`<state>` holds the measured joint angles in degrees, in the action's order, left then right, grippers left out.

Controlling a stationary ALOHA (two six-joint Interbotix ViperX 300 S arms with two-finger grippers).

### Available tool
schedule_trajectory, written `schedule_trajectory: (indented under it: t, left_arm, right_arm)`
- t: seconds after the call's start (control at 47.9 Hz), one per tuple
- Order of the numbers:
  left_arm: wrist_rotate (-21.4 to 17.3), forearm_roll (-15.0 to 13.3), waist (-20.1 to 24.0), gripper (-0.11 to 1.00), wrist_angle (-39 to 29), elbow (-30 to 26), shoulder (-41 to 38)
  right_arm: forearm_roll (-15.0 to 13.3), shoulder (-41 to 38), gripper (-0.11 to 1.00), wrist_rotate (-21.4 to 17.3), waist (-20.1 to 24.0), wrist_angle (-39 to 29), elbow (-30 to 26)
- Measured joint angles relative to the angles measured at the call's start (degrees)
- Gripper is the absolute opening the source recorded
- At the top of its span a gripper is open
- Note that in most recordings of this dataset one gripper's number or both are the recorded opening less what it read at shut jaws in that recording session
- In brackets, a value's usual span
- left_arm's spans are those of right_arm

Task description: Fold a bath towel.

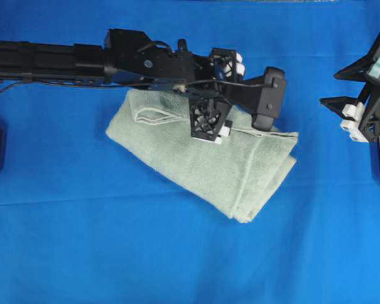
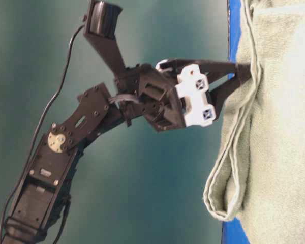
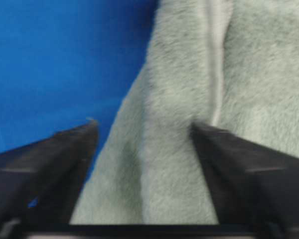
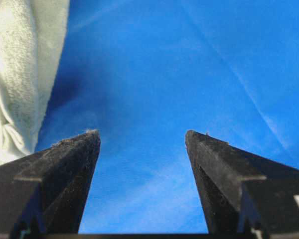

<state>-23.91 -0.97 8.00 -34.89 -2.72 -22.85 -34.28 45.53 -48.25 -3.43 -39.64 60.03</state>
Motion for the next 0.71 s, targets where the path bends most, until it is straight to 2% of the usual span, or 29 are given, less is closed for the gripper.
schedule_trajectory:
  t: [0.042, 0.167, 0.334, 0.542, 0.647, 0.709]
  left_arm:
    - [0.00, 0.18, 0.00, 0.87, 0.18, 0.18, 0.70]
    - [0.00, 0.26, -0.18, 0.84, 0.62, 0.53, 3.34]
    - [2.20, 0.18, 1.05, 0.84, 4.13, 3.25, 8.35]
    - [6.06, -0.18, 0.26, 0.83, 15.21, 12.39, 16.08]
    - [11.87, -0.26, -1.49, 0.82, 23.12, 18.98, 21.97]
    - [12.48, -0.26, -2.37, 0.82, 27.60, 23.29, 25.84]
  right_arm:
    - [0.00, -0.09, 0.67, 0.00, 0.00, 0.18, 0.00]
    - [0.00, 0.18, 0.67, -0.26, 0.09, 0.70, 0.00]
    - [0.00, 1.76, 0.67, -0.18, 0.09, 2.64, 0.00]
    - [-1.14, 4.75, 0.67, -0.26, 0.00, 5.01, 0.00]
    - [-2.72, 6.06, 0.67, -0.26, 0.00, 6.59, -0.18]
    - [-3.78, 6.59, 0.67, -0.26, 0.00, 7.73, -0.26]
